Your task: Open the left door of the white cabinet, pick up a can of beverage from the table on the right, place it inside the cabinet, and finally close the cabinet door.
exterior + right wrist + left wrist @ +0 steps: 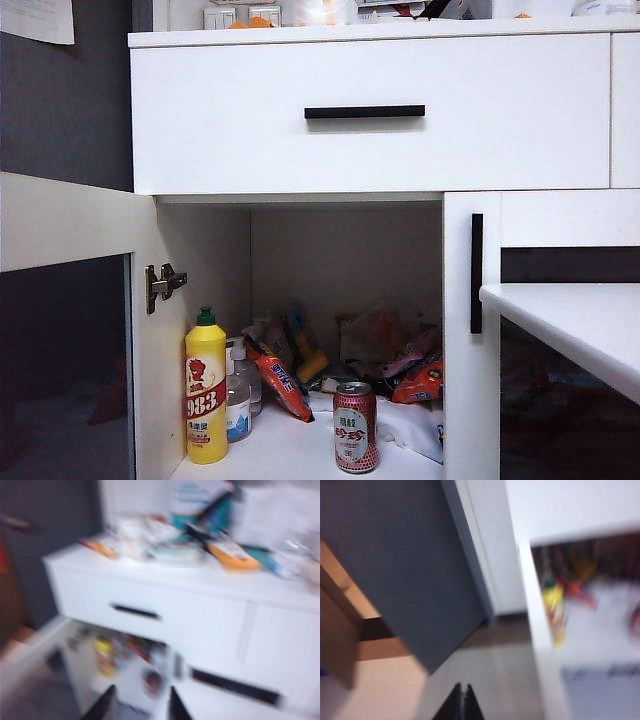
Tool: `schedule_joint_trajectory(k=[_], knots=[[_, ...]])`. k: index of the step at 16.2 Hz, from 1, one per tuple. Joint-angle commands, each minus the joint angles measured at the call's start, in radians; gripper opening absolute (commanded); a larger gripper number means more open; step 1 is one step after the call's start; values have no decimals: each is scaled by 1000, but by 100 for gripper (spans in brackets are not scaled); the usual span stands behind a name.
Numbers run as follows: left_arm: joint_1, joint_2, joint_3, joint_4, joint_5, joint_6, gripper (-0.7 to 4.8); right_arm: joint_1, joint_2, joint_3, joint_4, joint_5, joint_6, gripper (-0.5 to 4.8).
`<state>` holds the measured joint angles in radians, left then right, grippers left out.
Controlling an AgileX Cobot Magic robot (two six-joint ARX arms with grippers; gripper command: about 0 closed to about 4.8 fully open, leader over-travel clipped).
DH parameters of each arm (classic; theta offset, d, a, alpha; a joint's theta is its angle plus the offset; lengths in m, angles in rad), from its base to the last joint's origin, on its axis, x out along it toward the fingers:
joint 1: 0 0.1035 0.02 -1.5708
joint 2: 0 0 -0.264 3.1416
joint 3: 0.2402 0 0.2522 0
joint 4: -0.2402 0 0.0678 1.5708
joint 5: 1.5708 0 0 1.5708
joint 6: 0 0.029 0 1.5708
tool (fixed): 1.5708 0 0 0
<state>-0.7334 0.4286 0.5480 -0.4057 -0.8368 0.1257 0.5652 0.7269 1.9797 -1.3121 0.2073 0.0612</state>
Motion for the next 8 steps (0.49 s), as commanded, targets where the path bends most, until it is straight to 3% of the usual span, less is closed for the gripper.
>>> schedule_joint_trajectory(k=[1,3,5,8], knots=[[40,24,-2,-148,103,-46,-6,1,-23,-103,-8,18,-17,138],[113,64,-2,-177,260,-121,-6,1,-22,-192,1,16,-16,138],[205,129,-2,-157,384,-142,-6,1,-22,-271,45,-31,-16,138],[233,188,-2,-90,551,-180,-6,1,-21,-294,96,-26,-17,138]])
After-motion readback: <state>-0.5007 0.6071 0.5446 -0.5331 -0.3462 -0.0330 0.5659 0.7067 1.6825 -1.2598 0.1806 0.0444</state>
